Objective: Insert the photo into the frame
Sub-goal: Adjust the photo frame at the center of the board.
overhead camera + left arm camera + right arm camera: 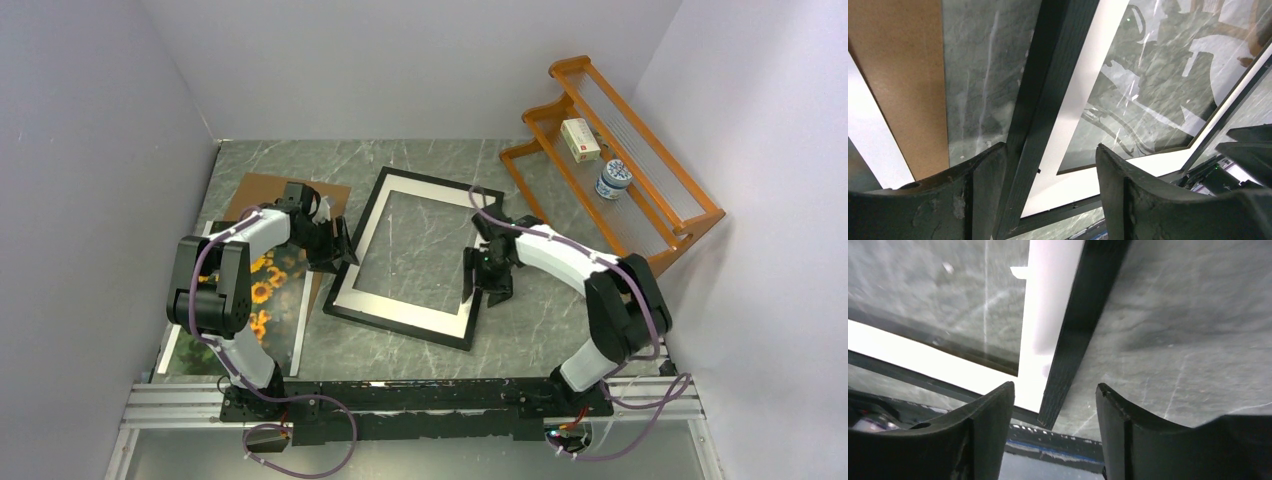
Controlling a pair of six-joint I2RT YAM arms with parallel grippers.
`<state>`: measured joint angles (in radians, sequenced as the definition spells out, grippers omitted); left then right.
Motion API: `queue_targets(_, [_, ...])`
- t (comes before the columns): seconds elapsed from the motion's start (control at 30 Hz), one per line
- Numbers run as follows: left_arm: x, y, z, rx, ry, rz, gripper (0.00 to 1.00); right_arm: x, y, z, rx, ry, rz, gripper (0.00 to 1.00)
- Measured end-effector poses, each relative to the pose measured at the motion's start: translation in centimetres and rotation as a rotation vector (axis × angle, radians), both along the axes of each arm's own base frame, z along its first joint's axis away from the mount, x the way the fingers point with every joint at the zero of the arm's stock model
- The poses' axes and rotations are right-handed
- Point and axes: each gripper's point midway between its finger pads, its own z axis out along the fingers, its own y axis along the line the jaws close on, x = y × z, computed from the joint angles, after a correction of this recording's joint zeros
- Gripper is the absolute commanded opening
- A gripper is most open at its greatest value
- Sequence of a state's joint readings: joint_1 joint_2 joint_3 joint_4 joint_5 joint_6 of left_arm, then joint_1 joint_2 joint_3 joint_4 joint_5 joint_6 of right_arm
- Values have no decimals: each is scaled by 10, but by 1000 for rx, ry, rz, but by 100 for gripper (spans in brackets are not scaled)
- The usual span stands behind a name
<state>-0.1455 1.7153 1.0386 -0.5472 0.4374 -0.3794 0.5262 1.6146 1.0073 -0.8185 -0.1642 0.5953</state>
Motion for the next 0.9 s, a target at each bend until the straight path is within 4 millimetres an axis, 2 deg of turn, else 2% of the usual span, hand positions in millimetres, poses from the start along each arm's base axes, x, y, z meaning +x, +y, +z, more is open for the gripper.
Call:
queue_targets(0.17, [9, -1, 7, -4, -27, -1, 79, 41, -17, 16, 86, -132, -122, 72])
queue_targets(0.3, [9, -1, 7, -5, -27, -4, 80, 70, -29, 1, 101, -146, -181, 73])
queue_targets(0.4, [9, -3, 4, -10, -16, -11, 79, 86, -24, -18, 110, -127, -179, 73])
queue_targets(0.5, [10, -6, -2, -28, 4, -19, 76, 108, -18, -16, 153, -160, -182, 73])
queue_targets(0.67, [8, -10, -4, -58, 17, -39, 73, 132, -15, -14, 202, -187, -192, 72])
queue_targets(0.9, [1, -26, 1, -103, 20, -89, 77, 183, -25, -10, 215, -271, -223, 70])
